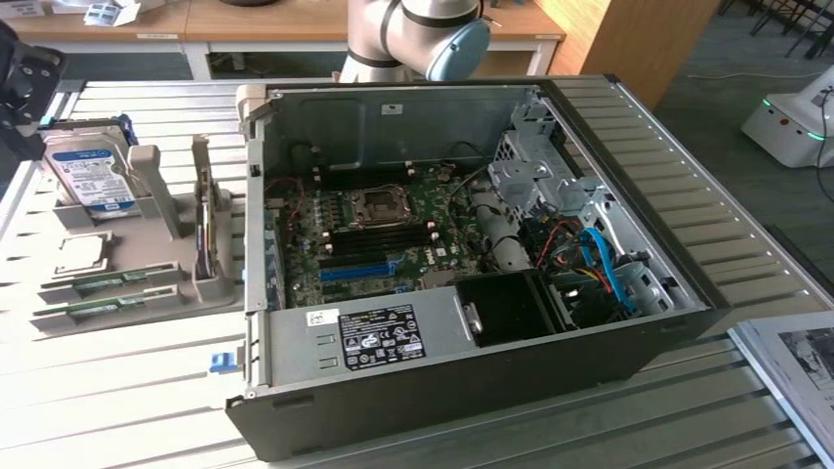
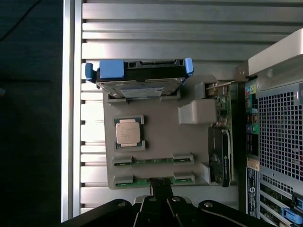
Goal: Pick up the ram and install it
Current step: 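Reach for the ram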
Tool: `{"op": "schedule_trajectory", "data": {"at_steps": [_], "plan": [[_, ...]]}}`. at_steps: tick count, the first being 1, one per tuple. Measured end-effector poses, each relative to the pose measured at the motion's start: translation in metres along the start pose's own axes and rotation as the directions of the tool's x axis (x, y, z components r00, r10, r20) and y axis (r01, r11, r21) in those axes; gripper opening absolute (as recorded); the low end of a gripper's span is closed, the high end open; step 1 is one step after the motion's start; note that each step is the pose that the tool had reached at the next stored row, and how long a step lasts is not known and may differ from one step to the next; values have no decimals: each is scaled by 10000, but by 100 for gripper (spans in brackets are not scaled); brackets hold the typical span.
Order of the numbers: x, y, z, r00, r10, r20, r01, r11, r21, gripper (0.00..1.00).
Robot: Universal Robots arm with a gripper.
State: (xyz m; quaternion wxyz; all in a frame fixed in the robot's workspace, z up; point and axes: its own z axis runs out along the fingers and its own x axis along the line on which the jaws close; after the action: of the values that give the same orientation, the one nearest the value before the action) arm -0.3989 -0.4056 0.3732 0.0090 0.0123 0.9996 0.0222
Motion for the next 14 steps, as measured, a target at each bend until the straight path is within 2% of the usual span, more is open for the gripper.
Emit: {"op": "schedule_trajectory", "data": {"at_steps": [14], "plan": [[-2,-97,-4,10000,0,-2,0,10000,1,10]]}}
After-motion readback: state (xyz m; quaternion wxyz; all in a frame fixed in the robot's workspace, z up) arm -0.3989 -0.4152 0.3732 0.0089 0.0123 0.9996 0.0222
